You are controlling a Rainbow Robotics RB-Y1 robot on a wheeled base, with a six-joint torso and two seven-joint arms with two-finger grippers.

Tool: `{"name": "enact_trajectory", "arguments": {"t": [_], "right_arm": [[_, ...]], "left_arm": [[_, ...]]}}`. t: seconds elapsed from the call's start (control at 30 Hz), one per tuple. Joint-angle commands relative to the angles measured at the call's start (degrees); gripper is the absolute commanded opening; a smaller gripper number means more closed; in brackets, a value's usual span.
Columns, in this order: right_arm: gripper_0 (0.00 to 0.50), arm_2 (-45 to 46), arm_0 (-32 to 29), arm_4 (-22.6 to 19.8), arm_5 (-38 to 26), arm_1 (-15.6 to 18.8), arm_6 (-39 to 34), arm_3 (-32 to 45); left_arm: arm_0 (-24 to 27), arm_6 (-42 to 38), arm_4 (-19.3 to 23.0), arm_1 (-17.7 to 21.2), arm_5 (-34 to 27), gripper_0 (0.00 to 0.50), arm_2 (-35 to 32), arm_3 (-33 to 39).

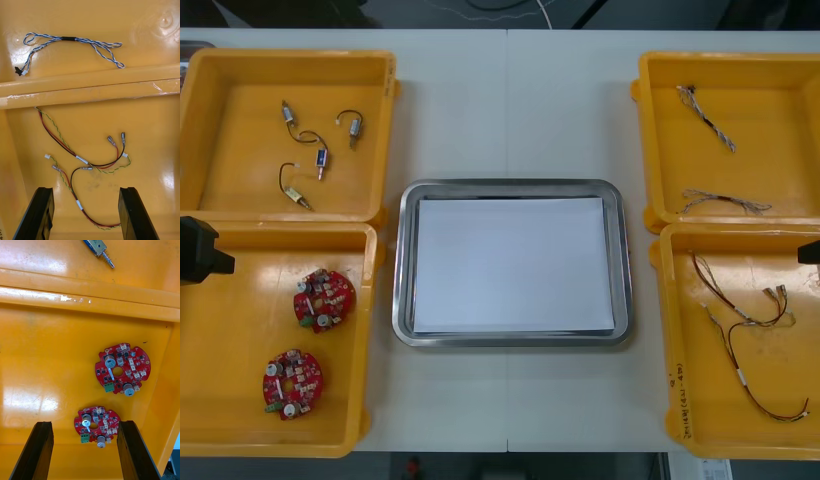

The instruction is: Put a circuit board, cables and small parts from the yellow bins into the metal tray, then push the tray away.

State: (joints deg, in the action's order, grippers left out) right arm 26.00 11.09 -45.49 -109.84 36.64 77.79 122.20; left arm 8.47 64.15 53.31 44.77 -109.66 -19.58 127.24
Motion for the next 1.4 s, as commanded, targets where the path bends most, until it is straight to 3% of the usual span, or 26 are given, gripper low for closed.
{"name": "enact_trajectory", "arguments": {"t": [0.03, 1.4], "right_arm": [[0.5, -0.5, -0.7, -0.5, -0.2, 1.9, -1.3, 0.6], [0.5, -0.5, -0.7, -0.5, -0.2, 1.9, -1.3, 0.6]], "left_arm": [[-0.6, 5.4, 0.4, 2.2, -0.3, 0.5, -1.4, 1.5], [-0.6, 5.4, 0.4, 2.2, -0.3, 0.5, -1.4, 1.5]]}}
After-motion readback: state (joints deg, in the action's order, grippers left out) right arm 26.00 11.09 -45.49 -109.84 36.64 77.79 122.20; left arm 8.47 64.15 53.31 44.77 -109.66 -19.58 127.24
